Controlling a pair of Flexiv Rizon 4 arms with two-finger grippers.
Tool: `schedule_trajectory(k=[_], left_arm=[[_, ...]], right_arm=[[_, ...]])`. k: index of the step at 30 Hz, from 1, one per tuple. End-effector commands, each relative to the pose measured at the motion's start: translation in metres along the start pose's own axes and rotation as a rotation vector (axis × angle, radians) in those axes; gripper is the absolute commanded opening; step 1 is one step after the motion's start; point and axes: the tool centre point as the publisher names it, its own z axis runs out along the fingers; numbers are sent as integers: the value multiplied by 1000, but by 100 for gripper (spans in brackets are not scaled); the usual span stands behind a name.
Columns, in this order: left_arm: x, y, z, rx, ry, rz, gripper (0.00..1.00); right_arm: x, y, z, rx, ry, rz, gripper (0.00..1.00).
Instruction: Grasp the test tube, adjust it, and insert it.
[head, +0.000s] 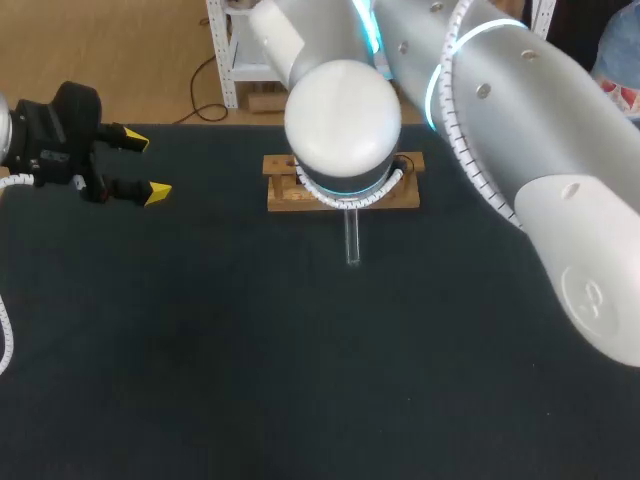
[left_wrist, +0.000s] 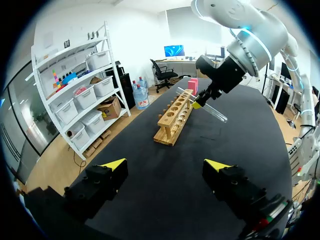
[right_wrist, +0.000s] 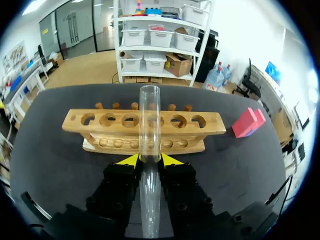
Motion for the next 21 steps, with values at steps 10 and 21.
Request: schedule_trajectory(k=[10, 21], left_arm=[[2, -1, 0, -4, -9, 3, 100], [2, -1, 0, -4, -9, 3, 100]], right_arm=[[-1, -10, -2, -21, -75, 26, 0], [2, -16, -20, -46, -86, 49, 0]])
